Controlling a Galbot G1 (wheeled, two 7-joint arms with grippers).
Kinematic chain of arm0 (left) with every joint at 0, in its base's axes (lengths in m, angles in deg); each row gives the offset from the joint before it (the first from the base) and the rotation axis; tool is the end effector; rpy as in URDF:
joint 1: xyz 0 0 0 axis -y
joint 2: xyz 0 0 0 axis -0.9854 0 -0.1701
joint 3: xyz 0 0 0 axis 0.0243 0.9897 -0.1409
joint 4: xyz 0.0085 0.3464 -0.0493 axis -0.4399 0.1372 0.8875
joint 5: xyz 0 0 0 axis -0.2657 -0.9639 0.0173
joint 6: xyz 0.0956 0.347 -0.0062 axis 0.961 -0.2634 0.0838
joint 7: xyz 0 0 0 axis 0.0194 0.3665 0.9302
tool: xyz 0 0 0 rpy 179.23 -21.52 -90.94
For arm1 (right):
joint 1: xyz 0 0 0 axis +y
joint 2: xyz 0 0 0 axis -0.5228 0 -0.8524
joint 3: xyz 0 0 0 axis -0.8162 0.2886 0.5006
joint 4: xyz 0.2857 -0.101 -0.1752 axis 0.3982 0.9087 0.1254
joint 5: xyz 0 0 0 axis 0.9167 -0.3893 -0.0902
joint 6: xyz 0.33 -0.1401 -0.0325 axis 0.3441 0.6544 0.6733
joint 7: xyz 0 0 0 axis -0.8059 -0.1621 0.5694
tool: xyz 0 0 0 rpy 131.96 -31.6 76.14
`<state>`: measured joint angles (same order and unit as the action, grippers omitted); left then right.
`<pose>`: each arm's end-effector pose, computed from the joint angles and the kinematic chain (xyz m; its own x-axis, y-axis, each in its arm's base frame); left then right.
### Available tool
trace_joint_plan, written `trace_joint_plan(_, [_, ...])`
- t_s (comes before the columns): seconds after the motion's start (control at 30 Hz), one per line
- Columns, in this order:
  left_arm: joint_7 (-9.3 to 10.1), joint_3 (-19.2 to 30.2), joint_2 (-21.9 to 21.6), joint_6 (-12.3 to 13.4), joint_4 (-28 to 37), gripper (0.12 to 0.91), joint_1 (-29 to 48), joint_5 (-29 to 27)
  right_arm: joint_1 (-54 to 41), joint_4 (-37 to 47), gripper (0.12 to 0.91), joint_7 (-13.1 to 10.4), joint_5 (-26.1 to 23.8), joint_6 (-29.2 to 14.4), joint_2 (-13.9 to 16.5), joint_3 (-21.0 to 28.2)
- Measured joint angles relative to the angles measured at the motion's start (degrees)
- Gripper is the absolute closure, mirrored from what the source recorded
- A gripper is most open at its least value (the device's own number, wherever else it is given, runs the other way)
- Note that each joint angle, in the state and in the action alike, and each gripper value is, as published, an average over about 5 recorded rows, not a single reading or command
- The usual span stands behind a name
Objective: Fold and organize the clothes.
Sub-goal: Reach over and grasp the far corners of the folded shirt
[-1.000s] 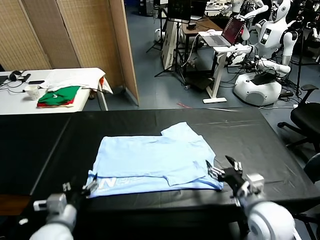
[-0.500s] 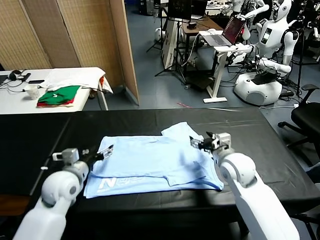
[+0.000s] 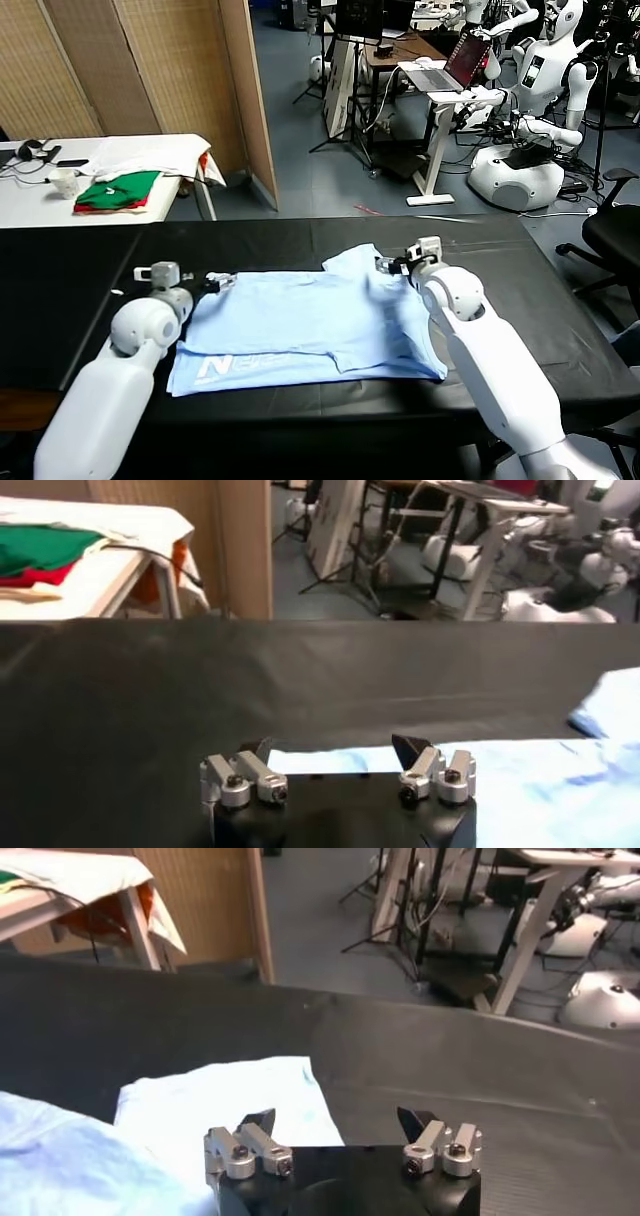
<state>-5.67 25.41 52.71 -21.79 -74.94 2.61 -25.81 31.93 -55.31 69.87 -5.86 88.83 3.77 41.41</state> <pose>0.4181 0.1191 -0.2459 -0.8231 0.0836 0.5616 0.0337 0.9945 -0.0987 0.4856 -0.0138 -0.2412 -0.8080 -0.1912 0.5573 -0.2436 0.9697 -0.0204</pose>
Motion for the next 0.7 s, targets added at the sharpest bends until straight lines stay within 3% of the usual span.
trace_joint_plan(0.13, [0.76,-0.4,0.2,-0.4,1.7,0.123,0.5,1.0,-1.0,1.9,0.129,0.2,-0.5,0.0,-0.5,0.7])
trace_joint_plan(0.37, [0.7,-0.3,0.2,-0.4,3.4,0.123,0.9,0.7,-2.3,4.6,0.264,0.7,-1.5,0.0,-1.1,1.2])
trace_joint_plan(0.53, [0.55,-0.1,0.5,-0.4,4.6,0.15,1.8,0.6,-2.4,5.3,0.477,1.2,-1.5,0.0,-1.0,1.4])
trace_joint_plan(0.7, [0.41,0.4,0.6,-0.3,5.4,0.341,2.2,0.3,-2.5,5.8,0.71,1.9,-1.9,-0.1,-1.1,1.4])
